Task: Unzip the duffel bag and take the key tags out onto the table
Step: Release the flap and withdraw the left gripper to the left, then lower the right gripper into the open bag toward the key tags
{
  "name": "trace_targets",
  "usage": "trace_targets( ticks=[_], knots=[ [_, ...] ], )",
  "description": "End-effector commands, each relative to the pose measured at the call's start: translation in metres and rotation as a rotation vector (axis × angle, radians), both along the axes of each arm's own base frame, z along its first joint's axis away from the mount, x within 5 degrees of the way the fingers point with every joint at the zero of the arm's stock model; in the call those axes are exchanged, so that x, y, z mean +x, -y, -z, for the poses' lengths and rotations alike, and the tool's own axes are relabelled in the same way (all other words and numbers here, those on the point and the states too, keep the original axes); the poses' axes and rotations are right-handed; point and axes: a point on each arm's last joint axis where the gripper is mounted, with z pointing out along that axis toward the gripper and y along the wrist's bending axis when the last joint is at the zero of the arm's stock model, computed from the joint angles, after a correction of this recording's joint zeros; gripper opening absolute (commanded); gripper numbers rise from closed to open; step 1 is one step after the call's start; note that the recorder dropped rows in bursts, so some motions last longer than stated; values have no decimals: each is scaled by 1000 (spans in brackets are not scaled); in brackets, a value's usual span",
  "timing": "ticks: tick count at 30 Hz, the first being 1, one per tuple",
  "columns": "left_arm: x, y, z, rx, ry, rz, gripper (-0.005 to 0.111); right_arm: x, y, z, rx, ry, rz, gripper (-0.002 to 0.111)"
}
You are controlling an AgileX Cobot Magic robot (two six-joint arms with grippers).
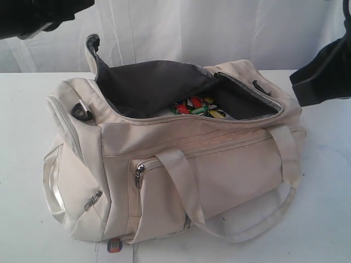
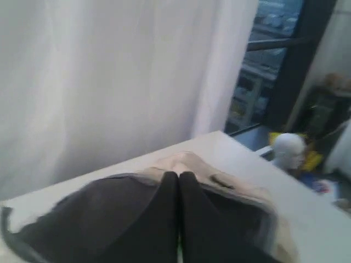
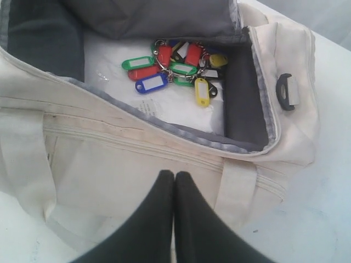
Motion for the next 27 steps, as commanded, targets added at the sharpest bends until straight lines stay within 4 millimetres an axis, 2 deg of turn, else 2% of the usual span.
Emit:
trace_targets(
  ticks=[1, 3, 4, 8, 10, 15, 16, 20, 23, 27],
  knots=[
    [-11, -6, -5, -104, -147, 309, 0, 0, 1, 0, 10, 4, 6, 0],
    [-10, -15, 1, 49, -264, 372, 0, 0, 1, 0, 10, 4, 6, 0],
    [-6, -22, 5, 121, -324, 344, 0, 0, 1, 0, 10, 4, 6, 0],
    [9, -51, 24, 330, -452, 16, 0, 1, 0, -1, 18, 14, 9, 0],
    [8, -58, 37, 395, -511, -48, 0, 1, 0, -1, 22, 22, 11, 0],
    [-5, -59, 73, 407, -619, -31, 0, 6, -1, -6, 53, 79, 29, 0],
    [-6, -58, 75, 386, -630, -28, 0, 8, -2, -5, 58, 76, 35, 0],
    [-13, -56, 66, 326, -606, -21, 0, 38, -14, 6, 70, 53, 68, 0],
    [-19, -56, 59, 310, -577, -23, 0, 85, -36, 14, 56, -5, 80, 0],
    [-20, -56, 58, 309, -568, -21, 0, 130, -59, 20, 51, -67, 71, 0]
  ],
)
